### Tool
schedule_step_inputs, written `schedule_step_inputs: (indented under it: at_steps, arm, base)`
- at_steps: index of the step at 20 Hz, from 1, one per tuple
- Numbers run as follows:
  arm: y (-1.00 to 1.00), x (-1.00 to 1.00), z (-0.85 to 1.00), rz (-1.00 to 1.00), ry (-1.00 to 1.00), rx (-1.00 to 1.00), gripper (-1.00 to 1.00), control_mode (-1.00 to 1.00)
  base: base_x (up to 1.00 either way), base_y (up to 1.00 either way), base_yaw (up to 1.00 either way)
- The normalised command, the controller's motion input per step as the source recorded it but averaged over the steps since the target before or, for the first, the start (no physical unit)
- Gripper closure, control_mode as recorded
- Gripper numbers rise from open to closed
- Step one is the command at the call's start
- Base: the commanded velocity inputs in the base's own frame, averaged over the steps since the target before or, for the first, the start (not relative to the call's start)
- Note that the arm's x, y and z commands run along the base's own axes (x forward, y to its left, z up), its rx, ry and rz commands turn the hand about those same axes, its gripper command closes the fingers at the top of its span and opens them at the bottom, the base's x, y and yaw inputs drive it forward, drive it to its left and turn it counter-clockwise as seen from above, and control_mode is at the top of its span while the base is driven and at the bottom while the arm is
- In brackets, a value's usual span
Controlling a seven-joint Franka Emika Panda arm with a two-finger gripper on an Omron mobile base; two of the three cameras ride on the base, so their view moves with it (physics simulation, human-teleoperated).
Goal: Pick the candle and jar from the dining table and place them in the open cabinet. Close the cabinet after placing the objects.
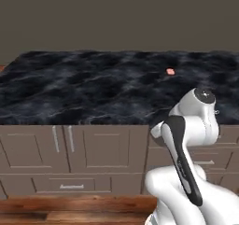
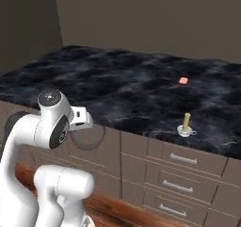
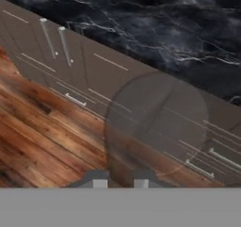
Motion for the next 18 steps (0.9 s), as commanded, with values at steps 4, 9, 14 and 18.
schedule_step_inputs:
  at_steps: [4,9,14,18]
  arm:
    - [0.00,0.00,0.00,0.00,0.00,0.00,1.00,1.00]
    - [0.00,0.00,0.00,0.00,0.00,0.00,1.00,1.00]
    - [0.00,0.00,0.00,0.00,0.00,0.00,1.00,1.00]
    - [0.00,0.00,0.00,0.00,0.00,0.00,1.00,1.00]
  base:
    - [-0.19,0.31,0.73]
    - [-0.11,0.31,0.75]
    - [-0.04,0.30,0.75]
    - [-0.01,0.29,0.76]
